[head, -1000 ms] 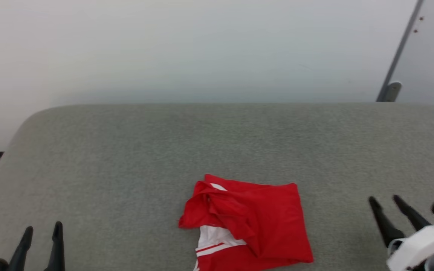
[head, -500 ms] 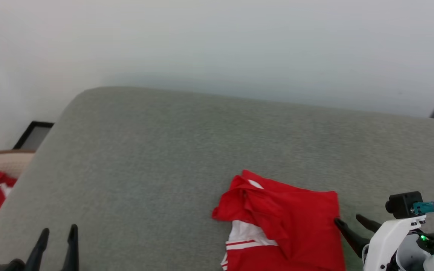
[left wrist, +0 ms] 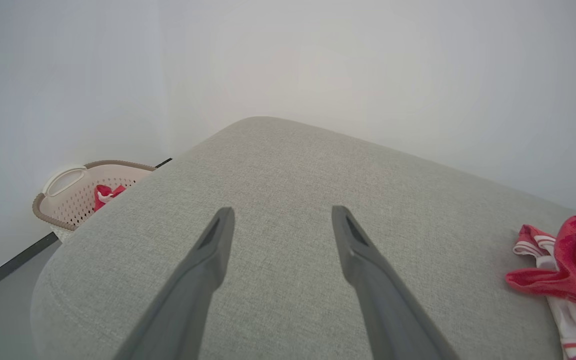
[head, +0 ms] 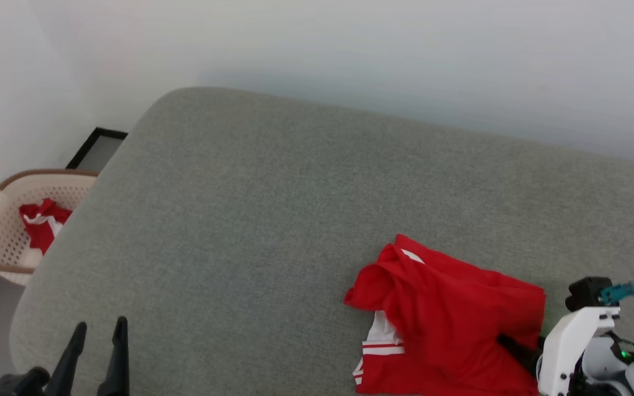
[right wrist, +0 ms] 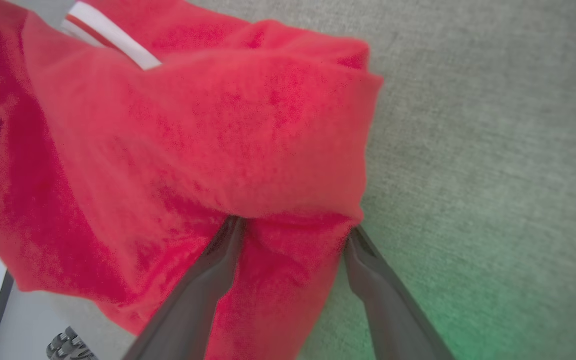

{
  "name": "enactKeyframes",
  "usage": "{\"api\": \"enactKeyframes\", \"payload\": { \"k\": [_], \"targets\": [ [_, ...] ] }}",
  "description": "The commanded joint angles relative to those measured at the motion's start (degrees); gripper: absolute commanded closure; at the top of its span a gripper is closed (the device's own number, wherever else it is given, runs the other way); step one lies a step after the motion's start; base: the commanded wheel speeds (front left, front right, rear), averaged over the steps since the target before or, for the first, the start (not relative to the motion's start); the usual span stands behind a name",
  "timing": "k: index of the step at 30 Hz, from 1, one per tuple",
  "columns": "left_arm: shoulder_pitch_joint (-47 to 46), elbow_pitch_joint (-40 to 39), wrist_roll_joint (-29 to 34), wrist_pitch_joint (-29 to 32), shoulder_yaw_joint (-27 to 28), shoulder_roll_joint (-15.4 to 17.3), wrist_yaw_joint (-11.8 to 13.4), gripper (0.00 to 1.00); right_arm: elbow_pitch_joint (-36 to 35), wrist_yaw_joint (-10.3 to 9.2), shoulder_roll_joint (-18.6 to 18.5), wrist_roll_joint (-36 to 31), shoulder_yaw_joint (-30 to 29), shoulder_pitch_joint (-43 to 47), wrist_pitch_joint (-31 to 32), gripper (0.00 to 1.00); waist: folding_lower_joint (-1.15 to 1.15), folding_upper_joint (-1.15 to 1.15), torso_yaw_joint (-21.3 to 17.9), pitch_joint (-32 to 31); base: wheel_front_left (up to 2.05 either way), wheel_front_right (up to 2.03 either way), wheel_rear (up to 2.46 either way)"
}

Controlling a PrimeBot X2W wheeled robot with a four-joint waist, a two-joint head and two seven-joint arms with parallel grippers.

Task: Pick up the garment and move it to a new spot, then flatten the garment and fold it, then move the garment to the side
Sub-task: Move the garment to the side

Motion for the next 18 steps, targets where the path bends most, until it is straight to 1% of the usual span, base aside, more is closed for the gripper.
{"api": "enactKeyframes", "payload": {
  "k": [1,2,3,4,5,8,11,18],
  "targets": [
    [-0.96,0.05,-0.43,-0.04,-0.08,-0.15,-0.12,0.0,1.63,-0.1,0.69,-0.12,0.33,-0.85,1.33,0.0,0.0,0.0,1.17,1.59,0.0,0.0,0.0],
    [-1.15,0.09,-0.48,-0.04,-0.15,-0.16,-0.12,0.0,2.47,-0.1,1.12,-0.16,0.53,-1.17,1.95,0.0,0.0,0.0,1.28,1.89,0.0,0.0,0.0],
    [-1.34,0.19,-0.5,-0.04,-0.22,-0.19,-0.12,0.0,3.2,-0.1,1.5,-0.01,0.69,-1.53,2.49,0.09,0.0,0.0,1.38,2.12,0.0,0.0,0.0],
    [-1.59,0.26,-0.48,-0.04,-0.31,-0.26,-0.12,0.0,4.05,-0.1,1.82,-0.07,0.63,-2.04,2.65,0.57,0.0,0.0,1.46,2.37,0.0,0.0,0.0],
    [-1.9,0.25,-0.46,-0.04,-0.4,-0.34,-0.12,0.0,4.61,-0.11,1.89,-0.41,1.07,-2.46,2.93,1.0,0.0,0.0,1.54,2.55,0.0,0.0,0.0],
    [-2.38,0.39,-0.19,-0.04,-0.73,-0.29,-0.12,0.0,5.43,-0.1,2.2,-0.24,1.77,-3.26,2.52,1.0,0.0,0.0,1.7,2.88,0.0,0.0,0.0],
    [-2.63,0.05,-0.24,-0.04,-0.45,-0.5,-0.12,0.0,5.68,-0.11,1.66,0.06,2.15,-4.19,2.46,1.0,0.0,0.0,1.49,3.02,0.0,0.0,0.0],
    [-3.37,-1.48,0.68,-0.04,-0.38,-0.47,-0.12,0.0,4.0,-0.17,-1.24,-0.39,2.15,-6.54,2.19,1.0,0.0,0.0,-0.4,3.83,0.0,0.0,0.0]
  ]
}}
